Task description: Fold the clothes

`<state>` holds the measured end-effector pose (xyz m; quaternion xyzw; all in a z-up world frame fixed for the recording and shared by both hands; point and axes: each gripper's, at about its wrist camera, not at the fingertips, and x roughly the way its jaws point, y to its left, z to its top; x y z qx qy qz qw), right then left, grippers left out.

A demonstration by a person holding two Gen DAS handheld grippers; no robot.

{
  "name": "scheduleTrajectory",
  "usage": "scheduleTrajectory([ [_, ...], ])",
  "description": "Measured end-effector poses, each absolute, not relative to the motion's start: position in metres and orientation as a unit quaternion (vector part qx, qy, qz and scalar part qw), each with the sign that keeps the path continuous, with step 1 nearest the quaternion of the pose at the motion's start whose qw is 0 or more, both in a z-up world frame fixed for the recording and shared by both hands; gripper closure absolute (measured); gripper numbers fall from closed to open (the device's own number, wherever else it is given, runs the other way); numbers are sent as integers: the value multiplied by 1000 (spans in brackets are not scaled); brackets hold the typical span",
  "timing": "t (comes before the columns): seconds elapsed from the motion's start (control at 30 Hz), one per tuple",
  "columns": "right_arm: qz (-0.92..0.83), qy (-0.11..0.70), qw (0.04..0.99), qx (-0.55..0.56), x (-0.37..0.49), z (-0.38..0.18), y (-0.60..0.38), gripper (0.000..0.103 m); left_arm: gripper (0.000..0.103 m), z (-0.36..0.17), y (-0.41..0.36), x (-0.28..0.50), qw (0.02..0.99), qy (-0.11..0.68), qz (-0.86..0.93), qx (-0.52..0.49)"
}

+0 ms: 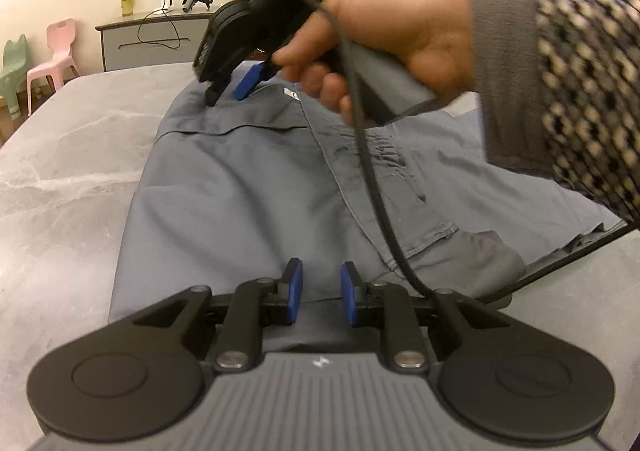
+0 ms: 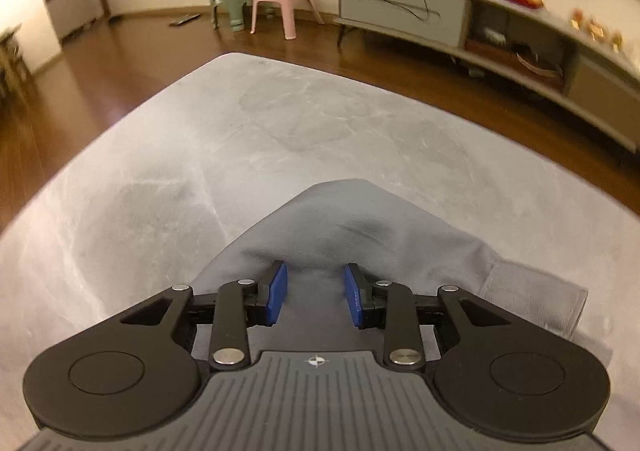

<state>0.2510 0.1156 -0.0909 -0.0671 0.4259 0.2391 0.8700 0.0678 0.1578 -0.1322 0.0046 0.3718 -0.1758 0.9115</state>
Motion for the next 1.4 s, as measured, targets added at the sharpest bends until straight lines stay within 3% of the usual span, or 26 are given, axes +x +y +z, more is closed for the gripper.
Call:
scheduleTrajectory([
  [0.17, 256, 380, 889, -11, 194, -69, 50, 70, 82, -130, 152, 64, 912, 373, -167, 22],
  [0.27, 223, 421, 877, -60, 171, -100, 14, 70, 81, -125, 146, 62, 915, 372, -155, 28],
  [0.33, 215, 404, 888, -38, 149, -91, -25, 70, 76, -113, 142, 56, 922, 353, -161, 18],
  [0.43, 214, 362, 907, 22, 104, -55, -94, 55, 75, -93, 128, 42, 932, 312, -183, 20],
  [0.5, 179, 348, 920, 18, 68, -40, -148, 32, 75, -91, 114, 41, 931, 309, -193, 24],
  [0.53, 148, 344, 927, 15, 51, -38, -179, 30, 75, -92, 107, 42, 929, 313, -197, 25],
  [0.7, -43, 323, 945, 40, -27, -53, -338, 30, 75, -116, 78, 63, 917, 351, -182, 57],
  [0.77, -105, 321, 938, 72, -43, -64, -388, 35, 74, -125, 74, 70, 914, 364, -166, 72],
  [0.97, -82, 354, 928, 79, -45, -108, -433, 35, 74, -129, 74, 78, 913, 388, -104, 71],
  [1.07, -80, 352, 929, 88, -42, -112, -443, 36, 79, -110, 64, 75, 920, 383, -79, 26],
  [1.13, -91, 323, 934, 122, -50, -103, -459, 33, 77, -104, 46, 78, 922, 373, -100, 14],
  [1.2, -123, 292, 939, 133, -62, -99, -472, 23, 77, -109, 25, 86, 918, 381, -100, 47],
  [1.33, -161, 309, 932, 104, -60, -106, -495, 22, 79, -128, 15, 108, 908, 409, -72, 60],
  [1.4, -164, 316, 930, 96, -57, -109, -499, 16, 80, -128, 20, 112, 908, 413, -56, 49],
])
